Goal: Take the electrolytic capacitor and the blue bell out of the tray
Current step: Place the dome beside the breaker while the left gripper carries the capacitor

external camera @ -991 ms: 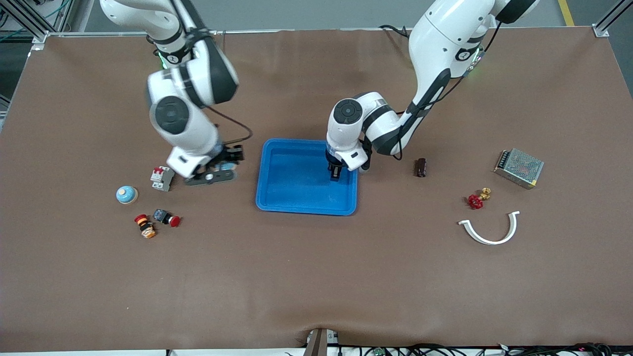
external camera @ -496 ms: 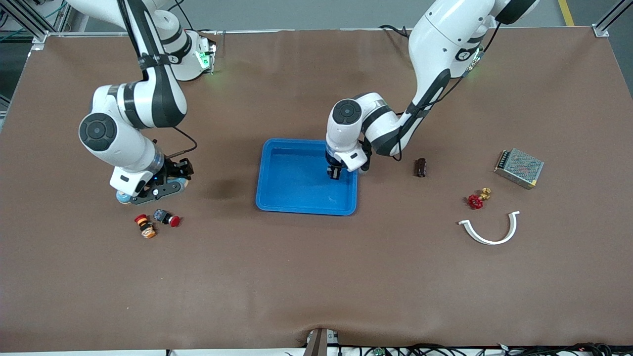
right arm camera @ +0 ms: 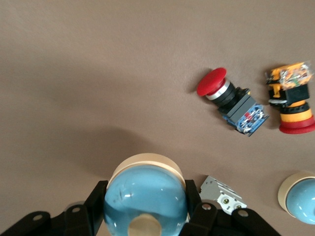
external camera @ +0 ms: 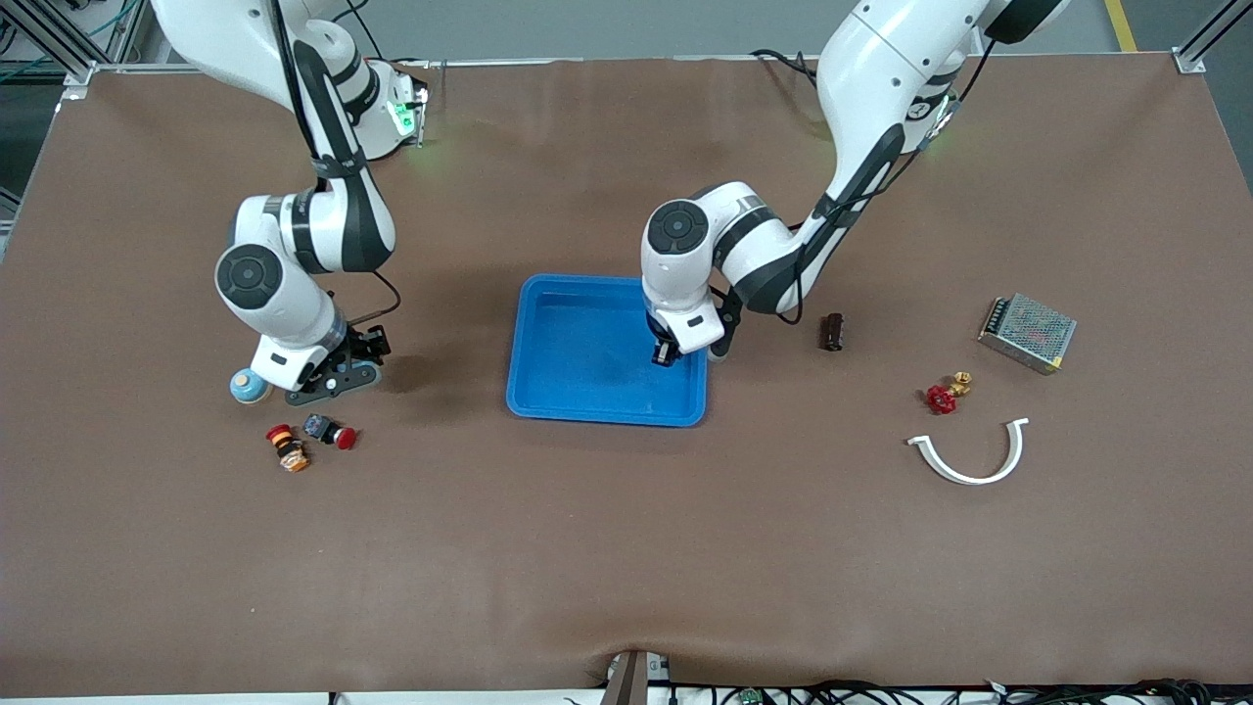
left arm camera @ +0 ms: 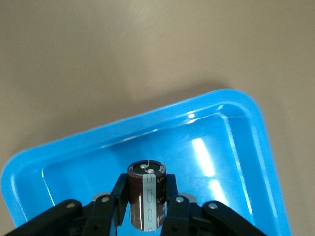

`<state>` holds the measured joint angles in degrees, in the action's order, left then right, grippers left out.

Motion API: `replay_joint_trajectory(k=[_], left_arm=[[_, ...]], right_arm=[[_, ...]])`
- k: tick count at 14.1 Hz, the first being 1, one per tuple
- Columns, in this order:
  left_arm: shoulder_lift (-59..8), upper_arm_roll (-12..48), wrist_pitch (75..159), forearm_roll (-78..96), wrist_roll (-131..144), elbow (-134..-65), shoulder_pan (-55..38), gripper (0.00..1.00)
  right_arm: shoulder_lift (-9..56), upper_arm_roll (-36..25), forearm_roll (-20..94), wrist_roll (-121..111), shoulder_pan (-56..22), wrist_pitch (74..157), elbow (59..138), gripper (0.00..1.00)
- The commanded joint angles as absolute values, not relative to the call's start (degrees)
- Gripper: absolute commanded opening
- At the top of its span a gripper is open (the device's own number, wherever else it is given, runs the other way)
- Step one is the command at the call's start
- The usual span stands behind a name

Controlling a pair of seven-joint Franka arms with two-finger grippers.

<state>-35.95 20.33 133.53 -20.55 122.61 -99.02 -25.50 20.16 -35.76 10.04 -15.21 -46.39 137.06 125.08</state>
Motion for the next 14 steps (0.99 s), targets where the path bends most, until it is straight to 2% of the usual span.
replay_joint_trajectory(k=[1,5,8,12,13,14], left_arm=[[-32.7,21.97,131.31,-20.3,109.92,-99.05,-22.33,0.0],[-31.9,22.41,131.31,-20.04,92.84,-98.88,-18.21,0.0],[-31.82,22.76,130.7,-19.95,74.87,-99.4,-16.09,0.0],[-31.9,22.68,129.29,-19.95,60.42,-99.4,-13.1,0.0],[-31.99,22.68,129.2,-20.04,57.42,-99.75,-12.31,0.0],[-31.91,22.68,129.29,-20.21,53.48,-100.8,-11.26,0.0]], right_arm=[[22.75,-35.68,16.58,-19.75,-46.41,137.72,124.54,0.28],[28.29,-35.77,33.54,-34.86,-46.49,139.22,123.93,0.28],[28.57,-35.77,35.33,-36.83,-46.85,138.78,123.93,0.26],[28.65,-35.77,35.33,-36.83,-46.58,139.13,123.93,0.29],[28.65,-35.77,35.33,-36.83,-46.5,139.13,123.84,0.54],[28.65,-35.77,35.51,-36.74,-46.41,139.13,123.84,1.0]])
